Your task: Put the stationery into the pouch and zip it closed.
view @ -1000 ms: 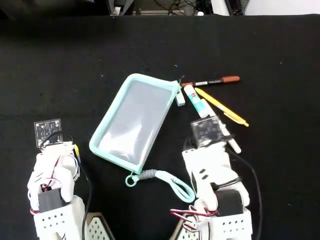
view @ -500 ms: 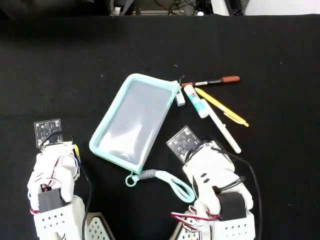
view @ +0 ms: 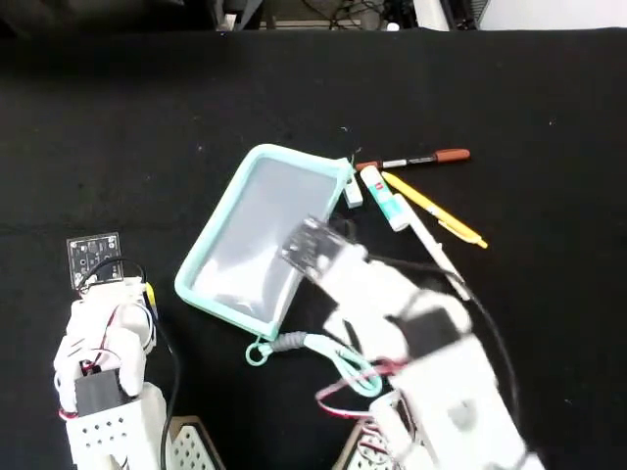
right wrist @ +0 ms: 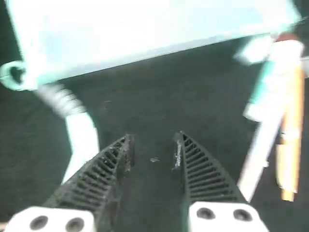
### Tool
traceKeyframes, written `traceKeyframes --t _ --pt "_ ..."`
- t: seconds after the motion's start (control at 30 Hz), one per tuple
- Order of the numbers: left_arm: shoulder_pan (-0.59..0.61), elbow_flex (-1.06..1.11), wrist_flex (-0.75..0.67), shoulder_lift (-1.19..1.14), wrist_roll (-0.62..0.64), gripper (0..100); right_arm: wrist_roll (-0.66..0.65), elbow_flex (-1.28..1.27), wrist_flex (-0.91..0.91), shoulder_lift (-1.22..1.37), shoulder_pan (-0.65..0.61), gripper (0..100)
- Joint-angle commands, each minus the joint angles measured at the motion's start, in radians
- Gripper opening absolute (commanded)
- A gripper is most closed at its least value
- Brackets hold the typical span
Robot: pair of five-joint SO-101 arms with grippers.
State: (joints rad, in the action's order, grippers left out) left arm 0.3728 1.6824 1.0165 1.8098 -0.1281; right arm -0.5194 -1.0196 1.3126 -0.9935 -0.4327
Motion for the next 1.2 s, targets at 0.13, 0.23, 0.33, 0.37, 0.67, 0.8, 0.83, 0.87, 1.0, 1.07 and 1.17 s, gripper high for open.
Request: traceKeyframes --t 0.13,0.23,0.33,0.37,0.67,0.8,0.83,0.87,1.0,1.07,1.17 --pt "-0.013 0.016 -0.018 0.006 -0.002 14 0.04 0.067 -0.084 0.332 -0.219 14.2" --pt "-0.013 0.016 -0.018 0.006 -0.002 14 0.04 -0.004 -0.143 0.343 -0.316 14.2" --pt "-0.013 0.016 -0.018 0.006 -0.002 14 0.04 -0.076 -0.222 0.348 -0.341 14.2" --pt "-0.013 0.016 -0.018 0.006 -0.002 14 0.041 -0.101 -0.253 0.348 -0.341 14.2" --pt "-0.013 0.016 -0.018 0.006 -0.002 14 0.041 -0.237 -0.422 0.351 -0.341 14.2" --pt "-0.013 0.016 -0.018 0.006 -0.002 14 0.046 -0.24 -0.419 0.351 -0.339 24.0" --pt "-0.013 0.016 -0.018 0.006 -0.002 14 0.049 -0.24 -0.419 0.351 -0.339 27.3" --pt "-0.013 0.016 -0.018 0.006 -0.002 14 0.049 -0.24 -0.419 0.351 -0.339 29.1" --pt "-0.013 0.016 -0.018 0.006 -0.002 14 0.044 -0.243 -0.419 0.351 -0.339 26.6" --pt "-0.013 0.016 -0.018 0.006 -0.002 14 0.043 -0.245 -0.419 0.351 -0.339 23.9" --pt "-0.013 0.016 -0.018 0.006 -0.002 14 0.043 -0.248 -0.405 0.351 -0.339 16.2"
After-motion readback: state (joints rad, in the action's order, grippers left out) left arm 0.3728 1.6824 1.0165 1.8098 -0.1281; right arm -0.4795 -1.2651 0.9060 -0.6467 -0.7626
